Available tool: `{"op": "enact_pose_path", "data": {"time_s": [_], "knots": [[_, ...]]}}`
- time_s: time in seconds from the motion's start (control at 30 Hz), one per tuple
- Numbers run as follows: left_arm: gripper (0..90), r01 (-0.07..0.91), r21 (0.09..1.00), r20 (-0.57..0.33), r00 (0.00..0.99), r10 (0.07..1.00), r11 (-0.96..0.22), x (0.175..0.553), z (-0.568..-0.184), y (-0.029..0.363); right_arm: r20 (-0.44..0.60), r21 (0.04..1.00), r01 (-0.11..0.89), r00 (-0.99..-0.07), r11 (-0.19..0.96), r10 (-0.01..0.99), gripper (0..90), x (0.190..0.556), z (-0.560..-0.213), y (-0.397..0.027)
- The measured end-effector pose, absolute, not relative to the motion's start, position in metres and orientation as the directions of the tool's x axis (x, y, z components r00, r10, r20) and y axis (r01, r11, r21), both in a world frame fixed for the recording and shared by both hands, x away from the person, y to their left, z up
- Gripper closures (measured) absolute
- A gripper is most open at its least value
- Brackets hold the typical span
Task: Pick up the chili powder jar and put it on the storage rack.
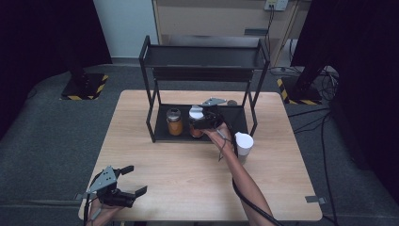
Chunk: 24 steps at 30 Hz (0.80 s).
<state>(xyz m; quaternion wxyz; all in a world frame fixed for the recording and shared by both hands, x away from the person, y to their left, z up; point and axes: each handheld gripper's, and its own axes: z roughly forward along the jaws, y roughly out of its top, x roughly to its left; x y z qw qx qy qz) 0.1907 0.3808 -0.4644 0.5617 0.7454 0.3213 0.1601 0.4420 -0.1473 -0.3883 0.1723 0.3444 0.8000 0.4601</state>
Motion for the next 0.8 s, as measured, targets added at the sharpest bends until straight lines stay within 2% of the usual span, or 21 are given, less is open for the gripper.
{"op": "enact_pose_path", "data": {"time_s": [0.57, 0.8], "knots": [[1.9, 0.297, 0.94, -0.116, 0.743, 0.659, -0.169, 0.19, -0.464, 0.38, 0.038, 0.884, 0.335, -0.745, 0.325, 0.666, 11.4, 0.419, -0.336, -0.159], [1.9, 0.297, 0.94, -0.116, 0.743, 0.659, -0.169, 0.19, -0.463, 0.38, -0.003, 0.892, 0.287, -0.769, 0.349, 0.64, 11.1, 0.401, -0.314, -0.167]]}}
